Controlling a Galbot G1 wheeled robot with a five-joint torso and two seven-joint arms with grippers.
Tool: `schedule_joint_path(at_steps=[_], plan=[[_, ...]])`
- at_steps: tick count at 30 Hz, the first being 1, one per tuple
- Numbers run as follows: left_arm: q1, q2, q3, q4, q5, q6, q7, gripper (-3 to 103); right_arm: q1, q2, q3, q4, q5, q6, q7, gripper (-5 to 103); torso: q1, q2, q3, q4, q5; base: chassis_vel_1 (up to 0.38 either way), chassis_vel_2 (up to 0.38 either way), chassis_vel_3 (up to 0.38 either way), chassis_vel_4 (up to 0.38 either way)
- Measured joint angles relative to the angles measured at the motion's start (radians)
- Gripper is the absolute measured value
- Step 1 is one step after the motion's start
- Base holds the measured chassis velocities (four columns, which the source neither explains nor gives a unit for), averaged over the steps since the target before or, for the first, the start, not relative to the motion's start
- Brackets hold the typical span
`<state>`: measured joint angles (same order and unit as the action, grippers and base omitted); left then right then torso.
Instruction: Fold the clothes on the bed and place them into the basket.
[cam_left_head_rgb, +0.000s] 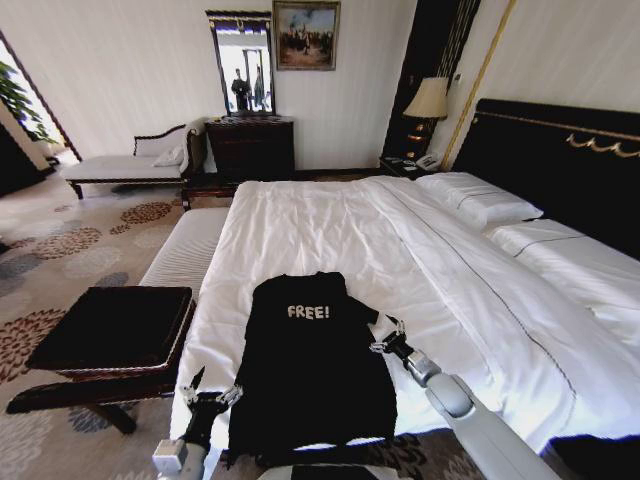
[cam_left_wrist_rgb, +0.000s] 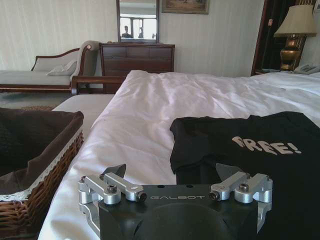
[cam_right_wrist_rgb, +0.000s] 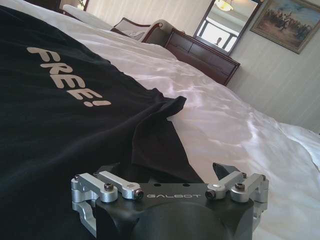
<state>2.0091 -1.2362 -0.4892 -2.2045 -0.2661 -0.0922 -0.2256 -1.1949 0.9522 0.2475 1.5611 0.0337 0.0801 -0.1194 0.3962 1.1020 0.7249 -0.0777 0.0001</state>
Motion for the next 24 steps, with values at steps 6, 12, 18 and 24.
schedule_joint_path(at_steps=[6,12,18,24], plan=[[0.017,-0.028,-0.002,-0.011,0.012,-0.002,0.0,100,0.062,0.011,-0.03,-0.063,-0.01,0.01,0.014,100,0.0,0.0,0.0,-0.0003,-0.0001,0.0,0.0,0.0,0.0],[0.034,-0.039,-0.003,-0.018,0.012,-0.008,0.0,100,0.076,0.01,-0.034,-0.082,-0.014,0.014,0.019,98,0.0,0.0,0.0,-0.0002,-0.0002,0.0,0.0,0.0,0.0],[0.036,-0.037,-0.005,-0.025,0.011,-0.009,0.002,100,0.069,0.004,-0.033,-0.059,-0.021,0.023,0.019,78,0.0,0.0,0.0,-0.0002,-0.0001,0.0,0.0,0.0,0.0],[0.043,-0.033,-0.011,-0.028,0.019,-0.006,-0.007,100,0.069,-0.006,-0.043,-0.058,-0.021,0.021,0.008,56,0.0,0.0,0.0,-0.0002,-0.0002,0.0,0.0,0.0,0.0]])
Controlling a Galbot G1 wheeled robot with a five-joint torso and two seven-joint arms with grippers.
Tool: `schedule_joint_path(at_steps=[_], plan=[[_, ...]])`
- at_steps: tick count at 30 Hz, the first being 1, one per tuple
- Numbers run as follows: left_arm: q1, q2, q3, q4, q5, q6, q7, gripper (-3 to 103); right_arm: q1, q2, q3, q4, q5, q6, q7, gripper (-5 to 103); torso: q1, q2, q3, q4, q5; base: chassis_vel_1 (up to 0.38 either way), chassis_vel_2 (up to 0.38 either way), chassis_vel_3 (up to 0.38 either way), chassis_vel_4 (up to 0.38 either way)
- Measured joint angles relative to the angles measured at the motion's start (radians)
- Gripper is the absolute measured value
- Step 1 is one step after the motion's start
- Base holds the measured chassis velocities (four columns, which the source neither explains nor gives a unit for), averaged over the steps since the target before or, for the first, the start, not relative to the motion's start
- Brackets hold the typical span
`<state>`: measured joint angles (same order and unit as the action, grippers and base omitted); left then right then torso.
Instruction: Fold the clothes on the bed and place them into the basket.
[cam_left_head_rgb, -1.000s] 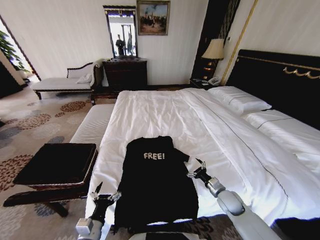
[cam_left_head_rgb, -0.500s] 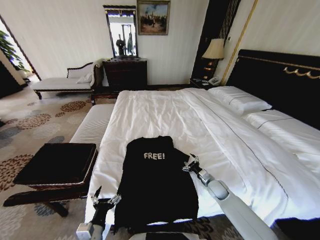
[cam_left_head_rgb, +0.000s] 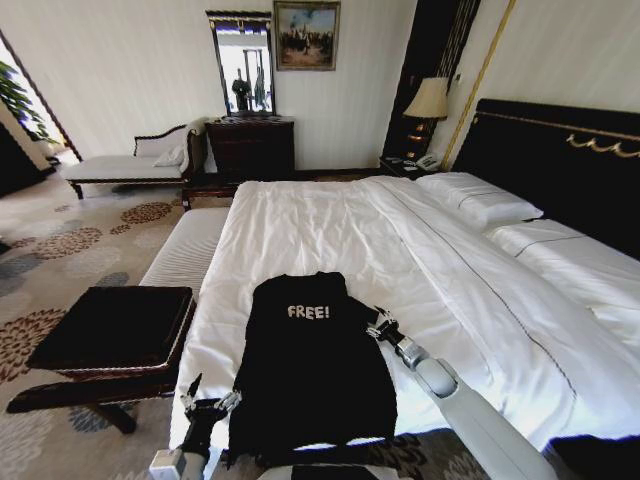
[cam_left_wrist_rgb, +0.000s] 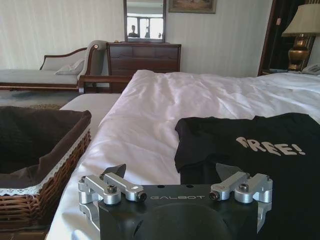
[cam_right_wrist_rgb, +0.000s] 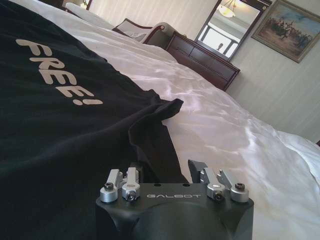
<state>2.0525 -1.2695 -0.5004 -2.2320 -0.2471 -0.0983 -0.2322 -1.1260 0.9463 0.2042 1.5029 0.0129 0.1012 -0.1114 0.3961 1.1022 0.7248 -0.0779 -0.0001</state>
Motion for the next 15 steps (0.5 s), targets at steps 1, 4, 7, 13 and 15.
schedule_joint_path(at_steps=[1,4,7,13,15], plan=[[0.004,0.002,-0.002,-0.003,0.0,0.0,-0.001,100,0.0,-0.001,-0.001,0.0,0.001,0.0,-0.002,50,0.0,0.0,0.0,0.0,0.0001,0.0,0.0,0.0,0.0],[0.01,0.009,-0.009,-0.007,-0.008,0.001,-0.004,100,0.001,-0.006,-0.008,0.004,0.007,-0.005,-0.008,39,0.0,0.0,0.0,0.0,0.0001,0.0,0.0,0.0,0.0],[0.011,0.014,-0.012,-0.012,-0.01,0.001,-0.007,100,0.001,-0.009,-0.018,0.009,0.022,-0.017,-0.012,28,0.0,0.0,0.0,0.0001,0.0001,0.0,0.0,0.0,0.0],[0.009,0.012,-0.012,-0.02,-0.012,0.005,-0.008,100,0.001,-0.011,-0.024,0.007,0.048,-0.028,-0.013,3,0.0,0.0,0.0,0.0,0.0001,0.0,0.0,0.0,0.0],[0.009,0.013,-0.013,-0.02,-0.012,0.006,-0.008,100,-0.001,-0.012,-0.024,0.007,0.056,-0.031,-0.013,1,0.0,0.0,0.0,0.0,0.0001,0.0,0.0,0.0,0.0]])
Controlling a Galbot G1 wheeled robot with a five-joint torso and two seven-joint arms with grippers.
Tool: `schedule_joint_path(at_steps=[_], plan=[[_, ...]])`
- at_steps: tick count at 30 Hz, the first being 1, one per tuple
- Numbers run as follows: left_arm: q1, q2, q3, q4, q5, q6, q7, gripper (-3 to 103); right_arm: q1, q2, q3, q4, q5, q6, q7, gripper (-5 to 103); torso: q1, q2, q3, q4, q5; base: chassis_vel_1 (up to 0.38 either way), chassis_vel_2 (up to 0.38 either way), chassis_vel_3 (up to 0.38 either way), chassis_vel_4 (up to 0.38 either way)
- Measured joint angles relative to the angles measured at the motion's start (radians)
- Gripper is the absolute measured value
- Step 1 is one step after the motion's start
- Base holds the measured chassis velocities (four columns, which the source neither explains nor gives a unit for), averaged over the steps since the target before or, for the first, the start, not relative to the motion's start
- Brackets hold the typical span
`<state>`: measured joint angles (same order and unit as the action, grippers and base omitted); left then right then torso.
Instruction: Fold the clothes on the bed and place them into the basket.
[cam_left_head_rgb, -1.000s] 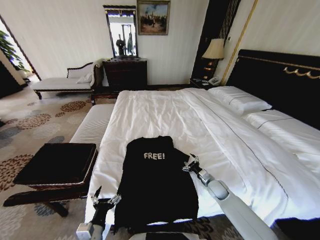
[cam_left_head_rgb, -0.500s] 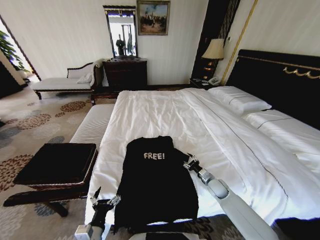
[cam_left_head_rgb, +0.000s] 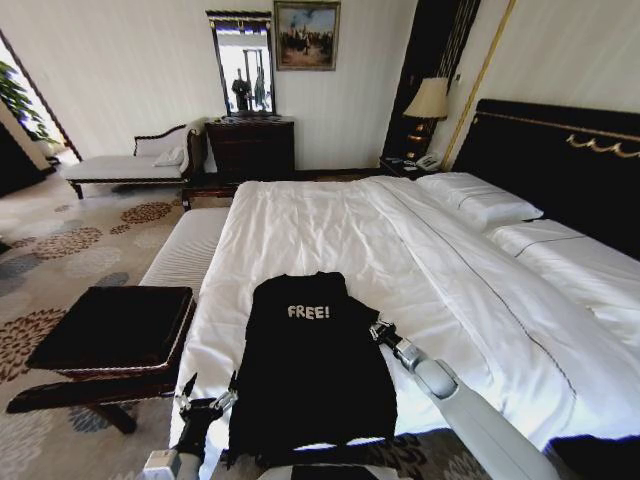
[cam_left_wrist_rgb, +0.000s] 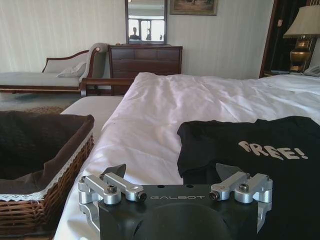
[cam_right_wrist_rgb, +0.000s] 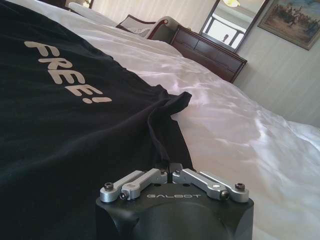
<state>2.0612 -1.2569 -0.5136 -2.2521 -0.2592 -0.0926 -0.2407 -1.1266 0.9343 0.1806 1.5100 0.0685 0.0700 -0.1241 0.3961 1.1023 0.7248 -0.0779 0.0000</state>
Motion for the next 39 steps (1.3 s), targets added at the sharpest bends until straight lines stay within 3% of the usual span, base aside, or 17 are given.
schedule_joint_path(at_steps=[9,13,21,29,39], plan=[[-0.004,0.0,-0.005,0.004,-0.003,0.004,-0.001,100,0.022,0.0,0.009,0.017,0.096,-0.031,0.009,0,0.0,0.0,0.0,0.0,0.0,0.0,0.0,0.0,0.0],[-0.013,0.003,-0.006,-0.001,-0.004,0.008,-0.003,100,0.063,0.003,0.033,0.026,0.26,-0.093,0.023,0,0.0,0.0,0.0,0.0001,0.0,0.0,0.0,0.0,0.0],[-0.025,0.001,-0.003,0.007,-0.003,0.01,-0.004,100,0.14,0.046,0.13,-0.081,0.456,-0.174,0.046,0,0.0,0.0,0.0,0.0001,0.0,0.0,0.0,0.0,0.0],[-0.029,-0.002,0.006,0.01,0.002,0.012,-0.004,100,0.212,0.061,0.133,-0.186,0.489,-0.174,0.035,0,0.0,0.0,0.0,0.0,0.0002,0.0,0.0,0.0,0.0],[-0.026,0.002,-0.001,0.003,-0.001,0.012,-0.003,100,0.199,0.067,0.16,-0.195,0.52,-0.233,0.063,0,0.0,0.0,0.0,-0.0002,0.0001,0.0,0.0,0.0,0.0]])
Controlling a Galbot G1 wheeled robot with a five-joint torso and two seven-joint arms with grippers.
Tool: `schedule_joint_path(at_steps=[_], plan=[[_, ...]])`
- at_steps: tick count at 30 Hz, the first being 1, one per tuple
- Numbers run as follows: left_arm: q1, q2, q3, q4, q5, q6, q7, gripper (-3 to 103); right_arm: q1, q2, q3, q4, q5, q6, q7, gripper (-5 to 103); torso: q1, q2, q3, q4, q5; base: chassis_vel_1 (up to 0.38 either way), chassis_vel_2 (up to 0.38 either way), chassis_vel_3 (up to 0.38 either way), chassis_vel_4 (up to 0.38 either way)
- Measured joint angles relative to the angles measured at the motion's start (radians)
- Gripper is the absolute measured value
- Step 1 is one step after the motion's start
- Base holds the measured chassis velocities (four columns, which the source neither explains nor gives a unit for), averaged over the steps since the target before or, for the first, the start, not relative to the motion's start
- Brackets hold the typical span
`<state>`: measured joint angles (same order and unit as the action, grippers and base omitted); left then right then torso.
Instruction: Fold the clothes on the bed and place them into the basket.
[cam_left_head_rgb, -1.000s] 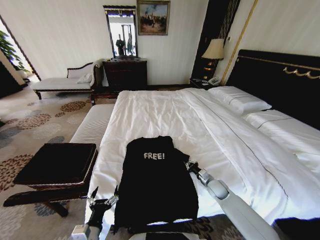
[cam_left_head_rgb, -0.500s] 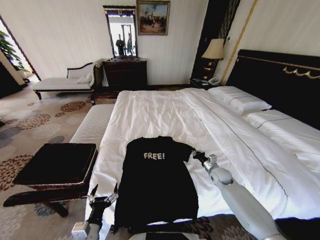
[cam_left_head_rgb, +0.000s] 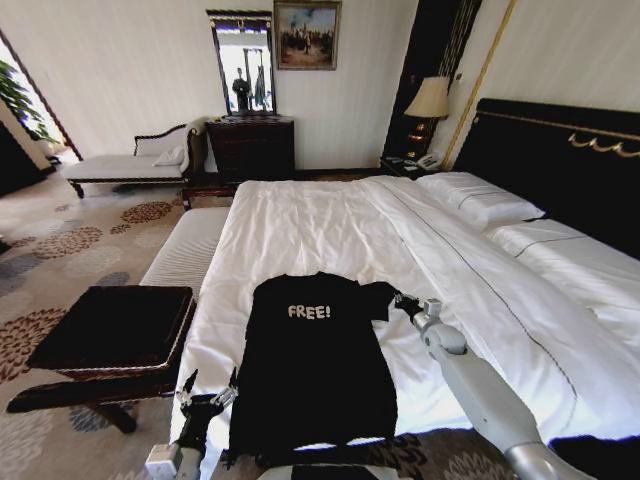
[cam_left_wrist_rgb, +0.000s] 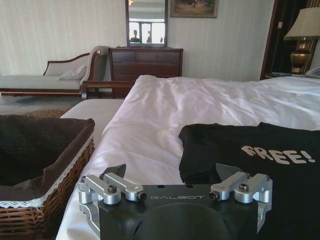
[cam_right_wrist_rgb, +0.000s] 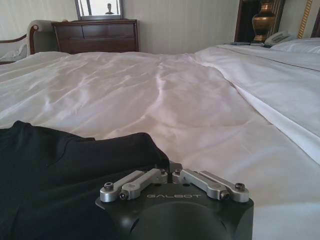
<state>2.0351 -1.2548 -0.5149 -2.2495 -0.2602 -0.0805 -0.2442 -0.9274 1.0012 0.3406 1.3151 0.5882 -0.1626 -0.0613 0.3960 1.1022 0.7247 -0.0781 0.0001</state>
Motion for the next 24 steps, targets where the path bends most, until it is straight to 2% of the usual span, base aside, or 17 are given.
schedule_joint_path(at_steps=[6,10,13,14,16,17,18,19,23,24], plan=[[-0.029,0.003,0.013,0.009,0.003,0.024,0.001,100,-0.005,0.005,0.0,-0.003,-0.004,-0.016,0.007,0,0.0,0.0,0.0,0.0003,-0.0002,0.0,0.0,0.0,0.0],[-0.06,0.024,0.016,0.019,-0.027,0.055,0.001,100,-0.011,0.008,-0.008,-0.001,-0.017,-0.017,0.007,-1,0.0,0.0,0.0,0.0001,-0.0001,0.0,0.0,0.0,0.0],[-0.096,0.046,0.028,0.032,-0.113,0.114,-0.004,100,-0.025,0.005,-0.006,0.016,-0.024,-0.018,0.007,15,0.0,0.0,0.0,0.0002,-0.0002,0.0,0.0,0.0,0.0],[-0.096,0.046,0.028,0.032,-0.113,0.114,-0.004,100,-0.025,0.005,-0.006,0.016,-0.024,-0.018,0.007,15,0.0,0.0,0.0,0.0002,-0.0002,0.0,0.0,0.0,0.0],[-0.133,0.059,0.039,0.048,-0.192,0.156,-0.015,100,-0.036,0.0,0.003,0.022,-0.029,-0.018,0.006,25,0.0,0.0,0.0,0.0004,-0.0001,0.0,0.0,0.0,0.0],[-0.15,0.063,0.043,0.053,-0.227,0.169,-0.019,100,-0.041,-0.002,0.008,0.024,-0.032,-0.018,0.006,25,0.0,0.0,0.0,0.0003,-0.0002,0.0,0.0,0.0,0.0],[-0.165,0.066,0.046,0.058,-0.255,0.18,-0.024,100,-0.047,-0.005,0.012,0.028,-0.034,-0.018,0.006,31,0.0,0.0,0.0,0.0001,-0.0001,0.0,0.0,0.0,0.0],[-0.165,0.066,0.046,0.058,-0.255,0.18,-0.024,100,-0.047,-0.005,0.012,0.028,-0.034,-0.018,0.006,31,0.0,0.0,0.0,0.0001,-0.0001,0.0,0.0,0.0,0.0],[-0.301,0.071,0.071,0.089,-0.481,0.235,-0.053,100,-0.086,-0.019,0.04,0.069,-0.037,-0.014,0.007,52,0.0,0.0,0.0,0.0002,-0.0001,0.0,0.0,0.0,0.0],[-0.301,0.071,0.071,0.089,-0.481,0.235,-0.053,100,-0.086,-0.019,0.04,0.069,-0.037,-0.014,0.007,52,0.0,0.0,0.0,0.0002,-0.0001,0.0,0.0,0.0,0.0]])
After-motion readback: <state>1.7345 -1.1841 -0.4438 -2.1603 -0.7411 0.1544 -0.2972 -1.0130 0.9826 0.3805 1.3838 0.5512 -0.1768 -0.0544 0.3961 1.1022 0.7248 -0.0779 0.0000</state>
